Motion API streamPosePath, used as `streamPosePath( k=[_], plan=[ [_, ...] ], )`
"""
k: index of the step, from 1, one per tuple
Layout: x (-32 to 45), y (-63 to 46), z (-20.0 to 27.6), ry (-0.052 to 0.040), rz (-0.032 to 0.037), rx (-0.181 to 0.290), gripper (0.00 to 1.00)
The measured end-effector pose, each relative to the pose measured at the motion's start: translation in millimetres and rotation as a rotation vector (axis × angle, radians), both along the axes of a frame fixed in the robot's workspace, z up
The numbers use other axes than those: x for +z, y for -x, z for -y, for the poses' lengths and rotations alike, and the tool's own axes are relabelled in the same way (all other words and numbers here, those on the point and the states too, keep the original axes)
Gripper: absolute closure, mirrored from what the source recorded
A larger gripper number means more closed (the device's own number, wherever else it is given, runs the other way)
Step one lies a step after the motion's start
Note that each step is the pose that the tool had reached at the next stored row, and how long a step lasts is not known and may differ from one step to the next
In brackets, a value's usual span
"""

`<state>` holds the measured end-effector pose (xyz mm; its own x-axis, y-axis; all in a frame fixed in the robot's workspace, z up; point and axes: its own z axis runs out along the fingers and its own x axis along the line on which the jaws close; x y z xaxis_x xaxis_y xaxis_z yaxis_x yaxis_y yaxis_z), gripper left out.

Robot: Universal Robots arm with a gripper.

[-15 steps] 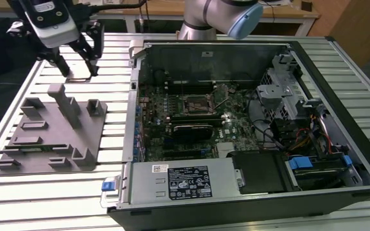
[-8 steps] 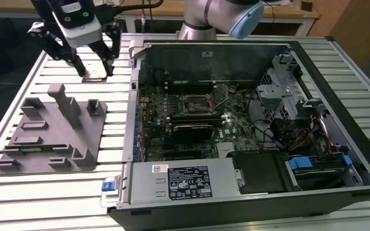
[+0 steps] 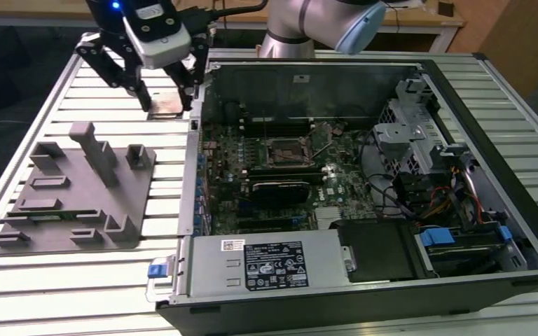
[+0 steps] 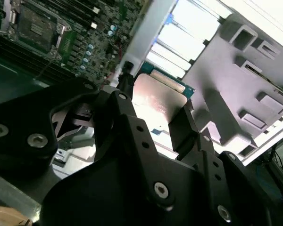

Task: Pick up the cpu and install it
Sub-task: 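Pick up the cpu and move it towards the insertion slot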

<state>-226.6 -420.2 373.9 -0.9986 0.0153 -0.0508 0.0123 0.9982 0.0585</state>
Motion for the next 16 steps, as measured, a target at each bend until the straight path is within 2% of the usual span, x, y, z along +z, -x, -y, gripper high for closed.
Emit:
streamPosePath(
  k=[16],
  plan=[
    [-0.1, -71.0, 0.0, -0.0001, -0.0062, 0.000, 0.46]
  ],
)
